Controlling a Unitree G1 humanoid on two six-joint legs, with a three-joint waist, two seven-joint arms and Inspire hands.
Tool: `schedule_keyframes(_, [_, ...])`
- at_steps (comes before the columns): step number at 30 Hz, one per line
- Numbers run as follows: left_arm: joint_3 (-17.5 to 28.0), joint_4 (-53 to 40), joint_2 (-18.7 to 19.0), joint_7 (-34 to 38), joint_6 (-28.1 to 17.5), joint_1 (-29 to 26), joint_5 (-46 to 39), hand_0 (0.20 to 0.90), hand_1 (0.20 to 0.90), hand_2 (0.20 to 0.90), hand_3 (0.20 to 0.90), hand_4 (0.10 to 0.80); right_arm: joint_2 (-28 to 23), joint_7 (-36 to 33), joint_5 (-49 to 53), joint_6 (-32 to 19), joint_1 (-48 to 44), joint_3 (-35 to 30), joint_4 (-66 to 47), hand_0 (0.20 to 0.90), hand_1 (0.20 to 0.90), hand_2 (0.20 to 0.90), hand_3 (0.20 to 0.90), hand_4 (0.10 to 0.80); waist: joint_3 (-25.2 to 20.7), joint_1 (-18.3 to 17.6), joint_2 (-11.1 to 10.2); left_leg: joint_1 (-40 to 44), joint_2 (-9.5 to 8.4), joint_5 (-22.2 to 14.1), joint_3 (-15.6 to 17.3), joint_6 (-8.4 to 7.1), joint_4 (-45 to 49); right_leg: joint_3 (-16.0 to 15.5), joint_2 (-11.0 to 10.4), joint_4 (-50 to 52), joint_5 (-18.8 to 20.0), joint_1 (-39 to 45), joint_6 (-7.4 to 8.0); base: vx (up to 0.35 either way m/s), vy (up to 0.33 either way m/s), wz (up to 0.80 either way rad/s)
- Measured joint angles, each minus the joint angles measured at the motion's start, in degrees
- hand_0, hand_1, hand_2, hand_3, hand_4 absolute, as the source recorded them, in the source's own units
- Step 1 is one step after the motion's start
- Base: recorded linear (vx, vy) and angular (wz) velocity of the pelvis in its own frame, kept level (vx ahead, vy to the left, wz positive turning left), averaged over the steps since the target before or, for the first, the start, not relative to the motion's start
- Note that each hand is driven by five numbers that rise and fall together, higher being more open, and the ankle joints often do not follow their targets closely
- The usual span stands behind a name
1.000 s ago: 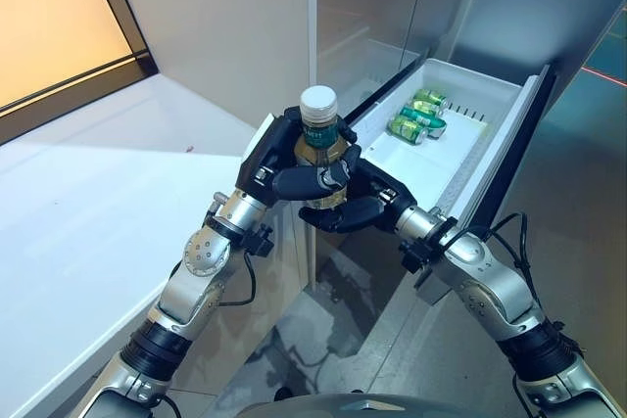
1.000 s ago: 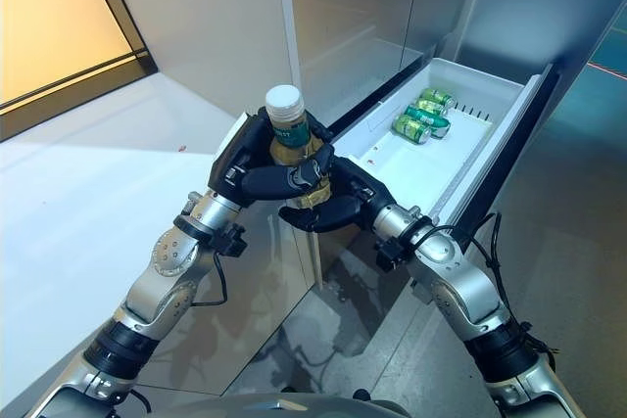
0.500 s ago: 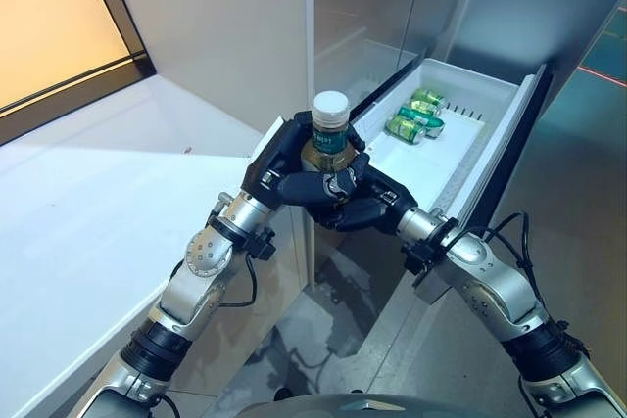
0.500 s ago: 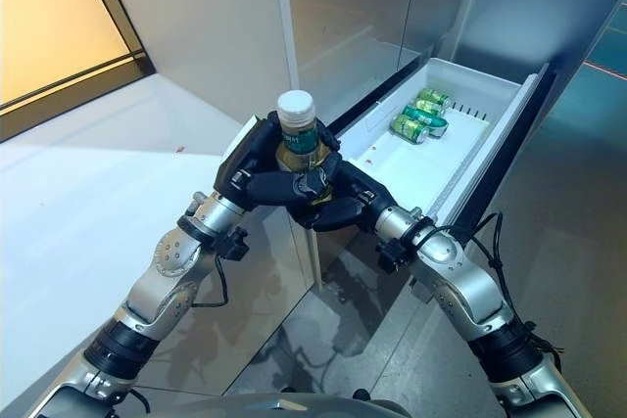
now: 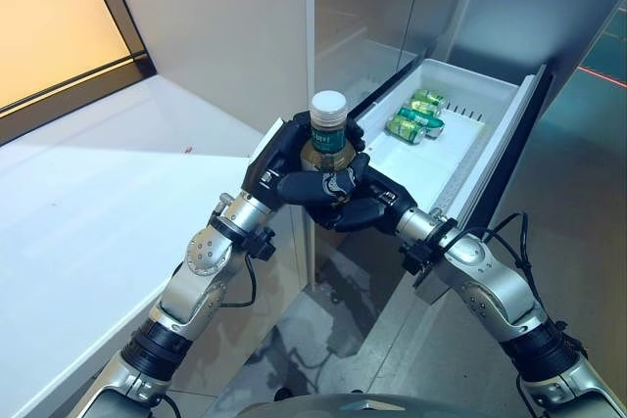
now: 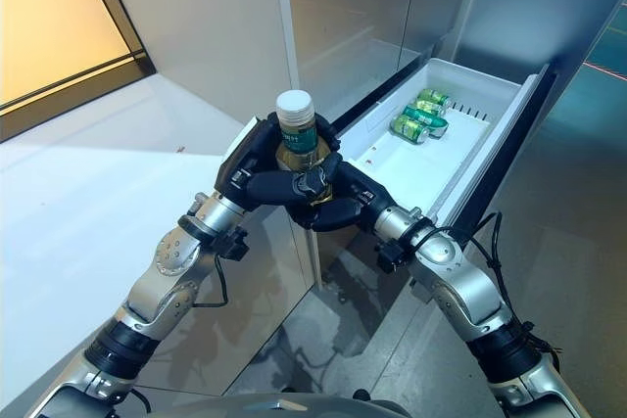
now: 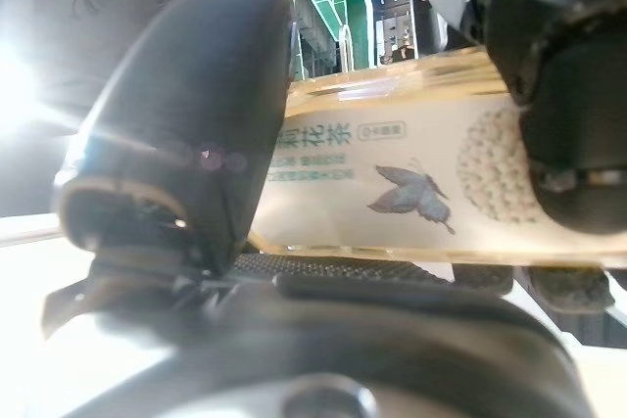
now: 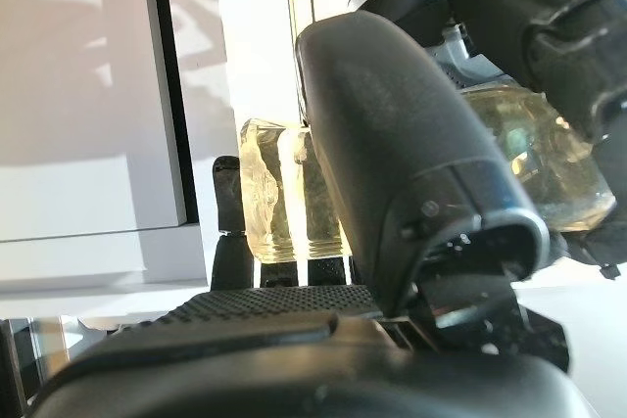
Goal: Put drinks into fridge and close the fridge
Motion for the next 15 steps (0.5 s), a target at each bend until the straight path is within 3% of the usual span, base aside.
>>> schedule_keyframes(5, [1.21, -0.07, -0.87, -2.52, -0.43, 0.0, -6.0, 0.9, 0.9, 0.9, 0.9, 0.8, -0.1, -5.16, -10.81, -2.82, 0.0, -0.34, 0.02, 0.3, 0.3, 0.3, 0.2, 0.1, 0.02, 0.02, -0.04, -0.03, 0.01, 0.0, 0.0, 0.0, -0.01, -0.01, -0.02, -0.01, 0.0, -0.03, 0.0, 0.0, 0.0, 0.0])
schedule_keyframes(15, [4.17, -6.1, -2.0, -4.69, 1.57, -0.07, -7.16, 0.9, 0.9, 0.9, 0.9, 0.8, -1.28, -15.35, -24.33, -6.08, 0.0, -5.04, 5.39, 0.3, 0.3, 0.3, 0.2, 0.1, 0.16, 0.21, -0.22, -0.37, -0.01, -0.02, -0.38, 0.02, -0.02, -0.52, -0.06, 0.0, 0.0, -0.09, 0.0, 0.0, 0.011, 0.02])
